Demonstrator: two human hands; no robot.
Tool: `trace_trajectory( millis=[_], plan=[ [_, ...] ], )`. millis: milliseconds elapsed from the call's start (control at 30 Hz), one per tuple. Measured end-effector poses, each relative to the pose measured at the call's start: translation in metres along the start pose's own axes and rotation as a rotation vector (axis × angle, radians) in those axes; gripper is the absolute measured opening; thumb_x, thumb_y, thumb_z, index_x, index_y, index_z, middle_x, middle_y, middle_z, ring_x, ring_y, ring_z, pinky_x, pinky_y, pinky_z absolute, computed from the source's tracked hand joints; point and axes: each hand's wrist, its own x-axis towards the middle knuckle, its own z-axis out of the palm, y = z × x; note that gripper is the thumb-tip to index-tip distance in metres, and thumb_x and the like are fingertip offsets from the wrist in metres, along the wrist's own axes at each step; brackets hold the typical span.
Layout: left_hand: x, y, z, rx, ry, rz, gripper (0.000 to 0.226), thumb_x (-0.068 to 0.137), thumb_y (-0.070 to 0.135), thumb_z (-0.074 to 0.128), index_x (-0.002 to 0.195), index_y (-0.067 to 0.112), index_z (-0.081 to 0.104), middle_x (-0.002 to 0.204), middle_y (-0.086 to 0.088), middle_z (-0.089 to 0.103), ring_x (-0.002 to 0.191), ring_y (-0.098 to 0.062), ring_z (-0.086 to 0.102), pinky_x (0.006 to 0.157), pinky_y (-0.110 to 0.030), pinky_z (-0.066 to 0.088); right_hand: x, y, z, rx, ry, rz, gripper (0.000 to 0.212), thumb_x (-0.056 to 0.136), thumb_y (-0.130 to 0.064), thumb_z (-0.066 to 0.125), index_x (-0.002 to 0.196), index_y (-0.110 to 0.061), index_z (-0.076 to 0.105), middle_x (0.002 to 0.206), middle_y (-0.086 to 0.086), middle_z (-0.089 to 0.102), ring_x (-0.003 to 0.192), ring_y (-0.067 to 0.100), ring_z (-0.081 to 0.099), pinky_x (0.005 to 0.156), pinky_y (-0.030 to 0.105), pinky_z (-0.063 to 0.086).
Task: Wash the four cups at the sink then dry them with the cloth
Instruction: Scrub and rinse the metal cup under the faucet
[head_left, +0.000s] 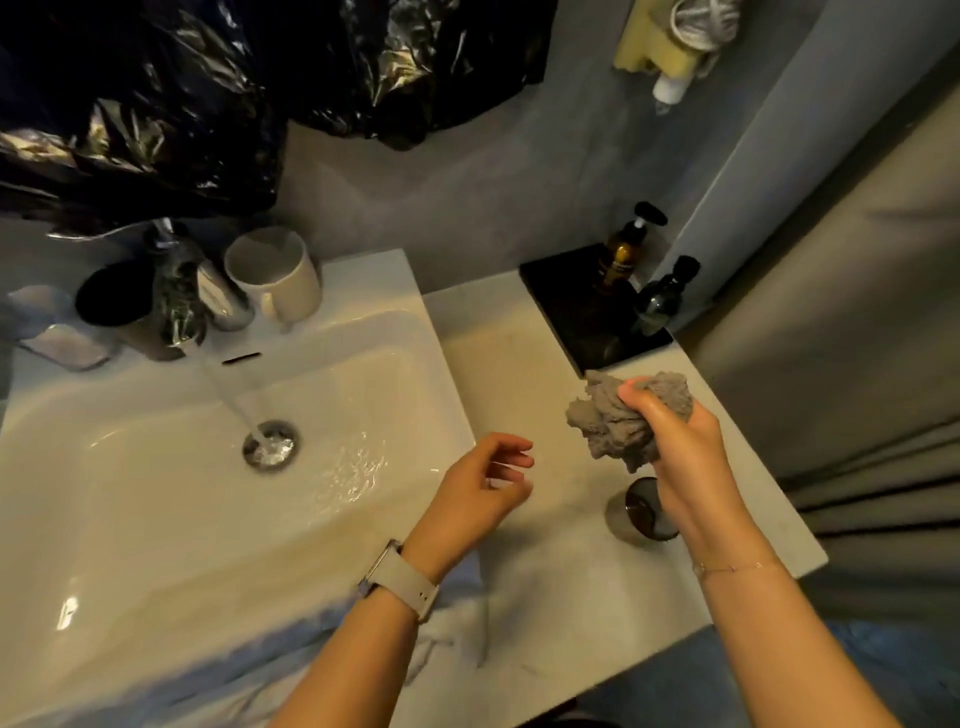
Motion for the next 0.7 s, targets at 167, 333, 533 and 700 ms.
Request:
trace_trajectory(
  millis=[167,333,533,700],
  plan=[
    [0.034,-0.025,0.083,0.358,-0.204,-0.003,0.074,0.081,0.025,0.079,0.142,0.03,0.037,0.141,0.006,0.045,0.126,-0.009,0.045,0.106,-0.024,0.04,0.034,0.006,-0.053,-0.007,-0.009,0.04,0.021,0.085,-0.02,0.071,0.103,-0.009,0.069,0.089,0.013,0.073,0.071,0.023,0.067,0.043,0.022,0.044],
    [0.049,-0.062,0.14,0.404,-0.227,-0.041,0.102,0.073,0.039,0.084,0.151,0.032,0.02,0.157,0.005,0.027,0.143,-0.014,0.027,0.113,-0.02,0.018,0.057,0.013,-0.077,-0.016,0.018,0.097,0.023,0.084,-0.018,0.072,0.105,-0.011,0.068,0.095,0.012,0.072,0.077,0.02,0.065,0.052,0.028,0.044],
    [0.067,-0.078,0.166,0.363,-0.178,0.02,0.101,0.068,0.041,0.087,0.15,0.025,0.03,0.15,0.004,0.042,0.136,-0.013,0.04,0.113,-0.022,0.029,0.07,0.021,-0.092,-0.023,0.021,0.113,0.014,0.084,-0.015,0.072,0.097,-0.014,0.069,0.091,0.011,0.072,0.08,0.023,0.064,0.065,0.032,0.046],
    [0.073,-0.079,0.158,0.369,-0.179,0.094,0.079,0.068,0.041,0.087,0.135,0.026,0.048,0.132,0.005,0.057,0.118,-0.013,0.053,0.103,-0.031,0.046,0.067,0.018,-0.091,-0.023,0.026,0.081,0.007,0.084,-0.015,0.072,0.09,-0.019,0.069,0.083,0.005,0.072,0.077,0.02,0.065,0.062,0.029,0.049]
  ],
)
